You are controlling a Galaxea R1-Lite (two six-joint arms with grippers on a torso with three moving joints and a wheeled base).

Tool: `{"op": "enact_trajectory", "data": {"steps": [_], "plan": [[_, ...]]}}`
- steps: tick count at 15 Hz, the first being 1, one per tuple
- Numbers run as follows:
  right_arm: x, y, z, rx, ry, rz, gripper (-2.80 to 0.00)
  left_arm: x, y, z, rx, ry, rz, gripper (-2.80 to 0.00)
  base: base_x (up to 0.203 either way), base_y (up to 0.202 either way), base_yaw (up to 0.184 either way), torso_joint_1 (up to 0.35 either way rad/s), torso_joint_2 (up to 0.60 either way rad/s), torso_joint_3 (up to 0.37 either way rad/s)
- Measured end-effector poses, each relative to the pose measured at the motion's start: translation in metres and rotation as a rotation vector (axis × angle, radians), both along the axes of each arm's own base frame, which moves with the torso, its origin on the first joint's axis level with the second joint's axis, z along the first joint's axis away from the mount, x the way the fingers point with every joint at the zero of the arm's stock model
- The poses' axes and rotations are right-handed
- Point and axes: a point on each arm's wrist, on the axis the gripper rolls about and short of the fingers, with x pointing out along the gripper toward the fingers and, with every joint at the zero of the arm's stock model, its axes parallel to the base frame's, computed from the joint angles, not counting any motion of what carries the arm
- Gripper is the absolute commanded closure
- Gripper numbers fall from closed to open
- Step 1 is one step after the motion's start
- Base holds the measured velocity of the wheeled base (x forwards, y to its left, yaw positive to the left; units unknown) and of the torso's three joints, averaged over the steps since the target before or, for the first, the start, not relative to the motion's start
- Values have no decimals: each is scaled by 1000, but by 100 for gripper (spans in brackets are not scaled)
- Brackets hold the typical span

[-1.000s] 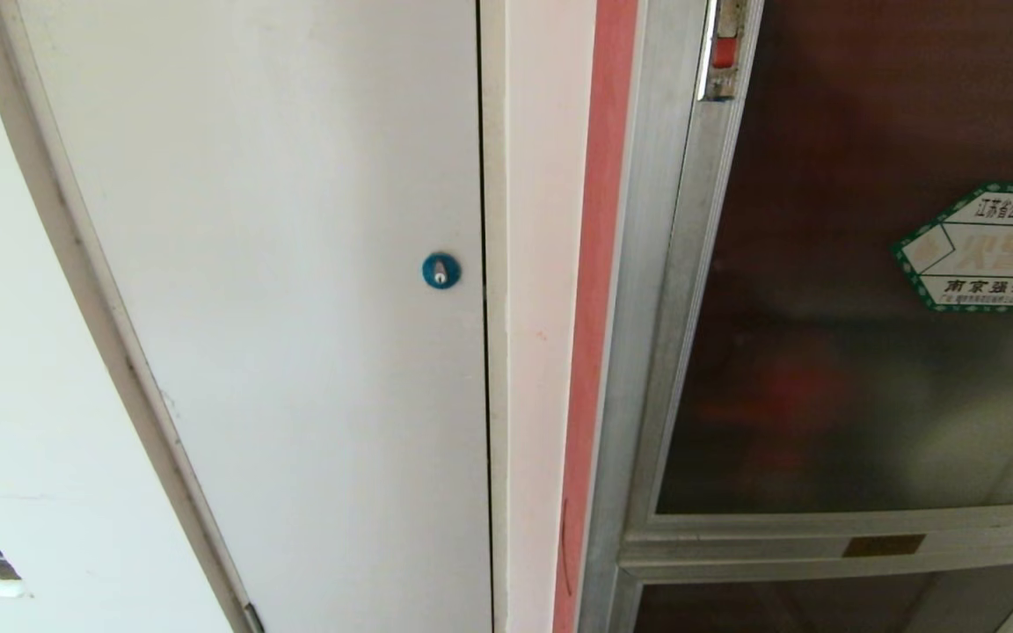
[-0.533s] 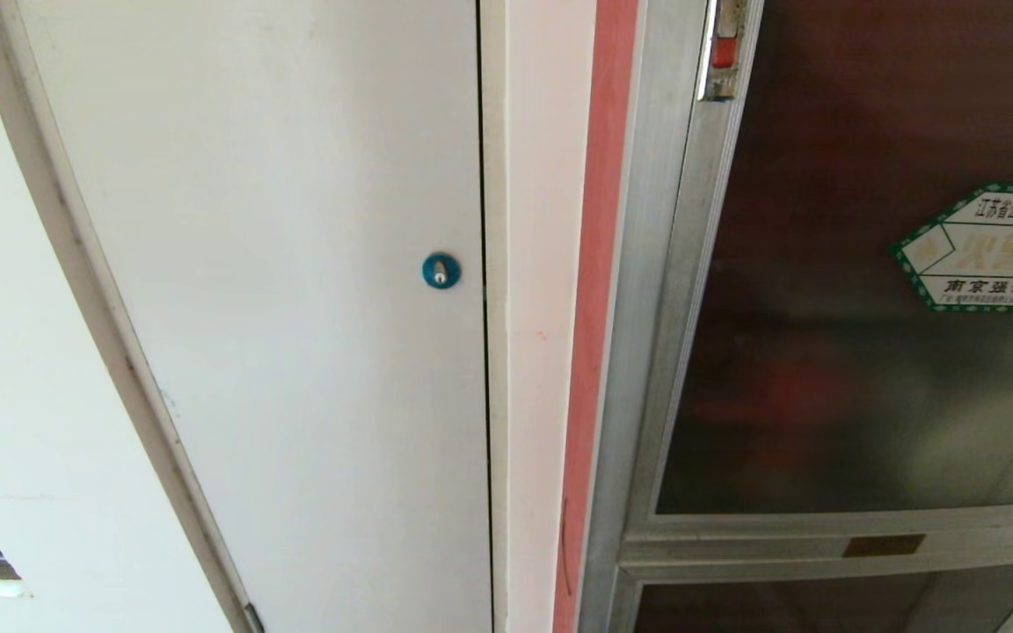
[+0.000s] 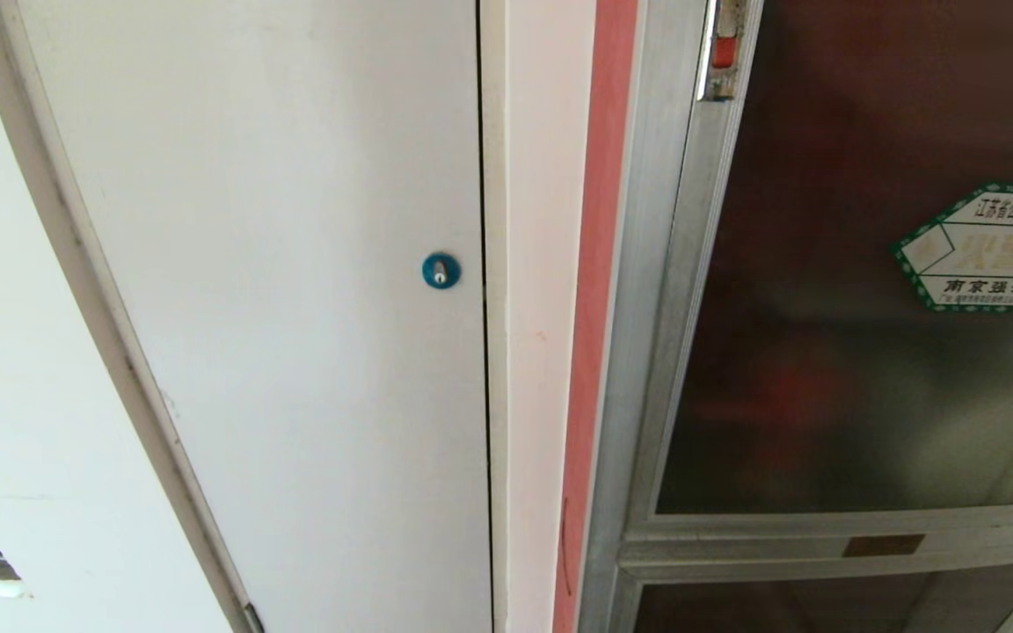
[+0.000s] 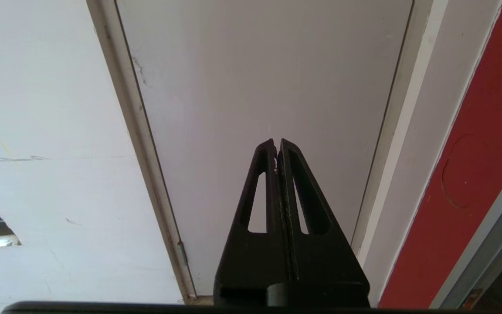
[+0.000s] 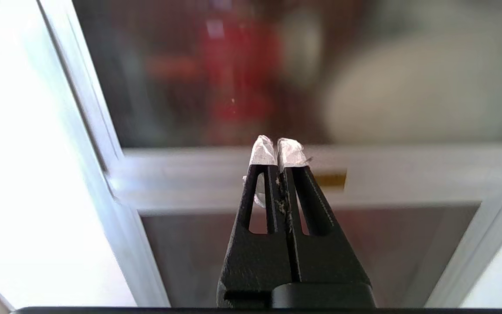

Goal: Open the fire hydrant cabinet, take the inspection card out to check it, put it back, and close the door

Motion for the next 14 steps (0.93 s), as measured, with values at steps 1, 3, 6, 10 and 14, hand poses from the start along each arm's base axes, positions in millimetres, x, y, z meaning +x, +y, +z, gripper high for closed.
{"op": "enact_trajectory", "data": {"steps": [1, 3, 6, 10, 14], "plan": [[0, 0, 17, 7, 0, 16, 0, 0, 0, 0, -1, 0, 1, 0, 0, 0, 0, 0, 0, 0], [5, 1, 54, 23, 1, 72, 0, 0, 0, 0, 0, 0, 1, 0, 0, 0, 0, 0, 0, 0], [24, 4, 112, 64, 28, 196, 0, 0, 0, 0, 0, 0, 1, 0, 0, 0, 0, 0, 0, 0], [72, 10, 177, 161, 114, 424, 0, 0, 0, 0, 0, -1, 1, 0, 0, 0, 0, 0, 0, 0], [131, 26, 215, 216, 193, 603, 0, 0, 0, 0, 0, 0, 1, 0, 0, 0, 0, 0, 0, 0]]}}
